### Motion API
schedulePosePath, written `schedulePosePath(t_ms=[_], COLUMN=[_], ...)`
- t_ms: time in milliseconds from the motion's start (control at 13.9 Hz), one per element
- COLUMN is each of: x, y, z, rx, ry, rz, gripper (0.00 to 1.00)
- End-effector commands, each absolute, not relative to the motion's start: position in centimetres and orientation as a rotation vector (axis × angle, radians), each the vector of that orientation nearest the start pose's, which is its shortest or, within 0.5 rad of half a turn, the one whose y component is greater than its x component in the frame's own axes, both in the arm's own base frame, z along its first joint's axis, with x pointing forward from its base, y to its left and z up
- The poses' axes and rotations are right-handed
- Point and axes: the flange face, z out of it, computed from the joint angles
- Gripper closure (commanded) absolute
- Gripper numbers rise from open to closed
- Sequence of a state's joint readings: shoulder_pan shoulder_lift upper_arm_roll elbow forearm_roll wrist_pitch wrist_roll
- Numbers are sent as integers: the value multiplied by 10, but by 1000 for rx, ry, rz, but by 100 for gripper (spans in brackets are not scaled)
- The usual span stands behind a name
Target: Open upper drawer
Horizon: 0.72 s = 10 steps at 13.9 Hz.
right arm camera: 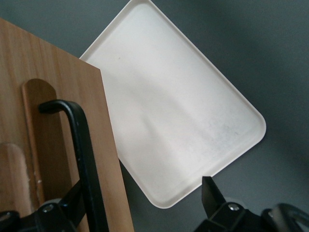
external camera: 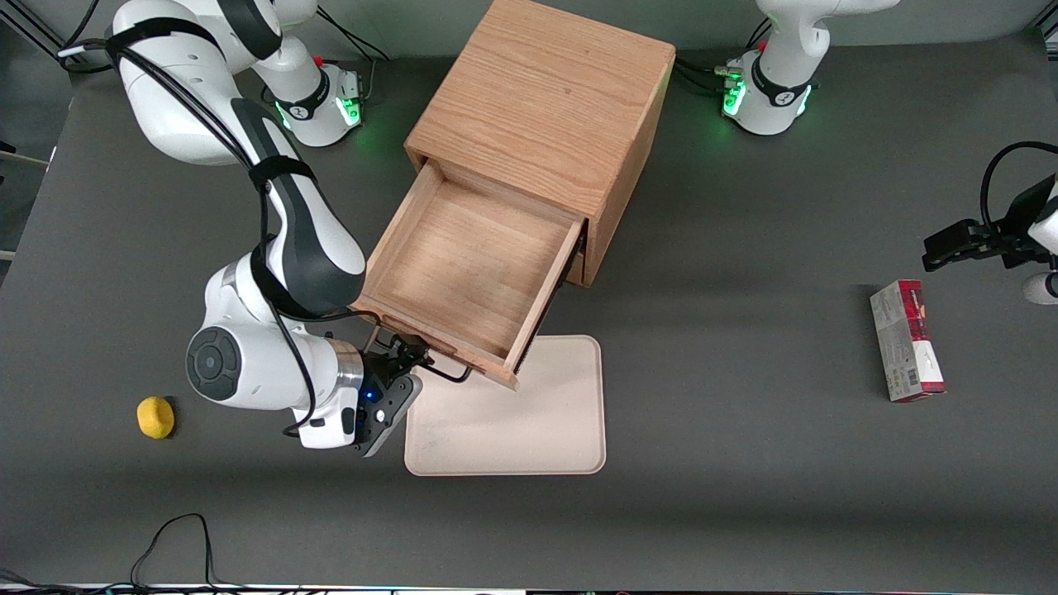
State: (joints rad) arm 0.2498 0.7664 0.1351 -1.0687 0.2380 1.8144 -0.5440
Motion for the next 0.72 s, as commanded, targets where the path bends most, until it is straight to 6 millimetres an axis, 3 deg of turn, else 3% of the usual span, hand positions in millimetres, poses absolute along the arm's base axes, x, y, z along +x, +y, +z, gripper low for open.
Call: schedulePosePath(t_ms=[0,143,430,646], x=[709,706,693,692], y=[266,265,250,212], z=[409,408,446,485], rx=[-2568,-2562,-2567,-2633], ry=[-1168,-1172,-1187,-1151], rz=[-20,23,84,52], gripper=[0,0,0,0])
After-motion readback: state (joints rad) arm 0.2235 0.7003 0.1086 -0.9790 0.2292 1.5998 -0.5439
